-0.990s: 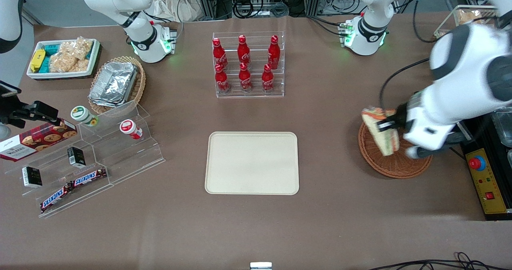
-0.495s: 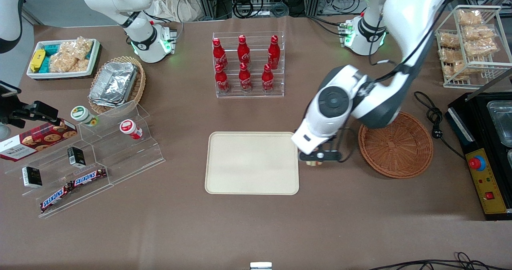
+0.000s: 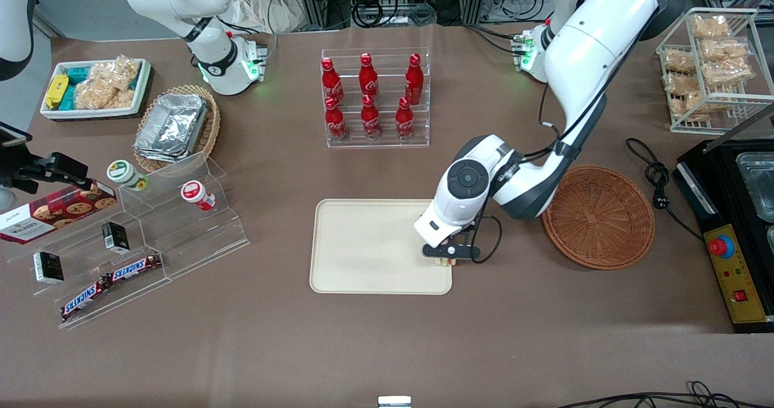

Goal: Place sandwich from basket to tray
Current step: 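Carry the sandwich over the cream tray and lower it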

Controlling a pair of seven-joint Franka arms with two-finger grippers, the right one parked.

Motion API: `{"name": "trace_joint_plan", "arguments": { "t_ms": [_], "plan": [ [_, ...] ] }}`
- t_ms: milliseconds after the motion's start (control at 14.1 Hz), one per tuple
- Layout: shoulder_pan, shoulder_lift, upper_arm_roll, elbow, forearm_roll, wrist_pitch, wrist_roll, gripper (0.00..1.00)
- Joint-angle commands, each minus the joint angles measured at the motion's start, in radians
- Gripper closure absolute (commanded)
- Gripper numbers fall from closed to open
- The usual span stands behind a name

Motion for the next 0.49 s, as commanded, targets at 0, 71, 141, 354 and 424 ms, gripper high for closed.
{"name": "trace_joint_plan", "arguments": {
  "t_ms": [0,71,141,354,424],
  "plan": [
    [-0.031,0.050,0.011,0.032,0.024,0.059,-0.040,1.00],
    [-0.046,0.056,0.020,0.042,0.024,0.066,-0.046,1.00],
    [-0.067,0.056,0.054,0.049,0.022,0.067,-0.052,0.91],
    [-0.098,0.049,0.082,0.061,0.019,0.063,-0.176,0.01],
    [-0.095,0.036,0.082,0.061,0.018,0.052,-0.190,0.01]
  ]
}}
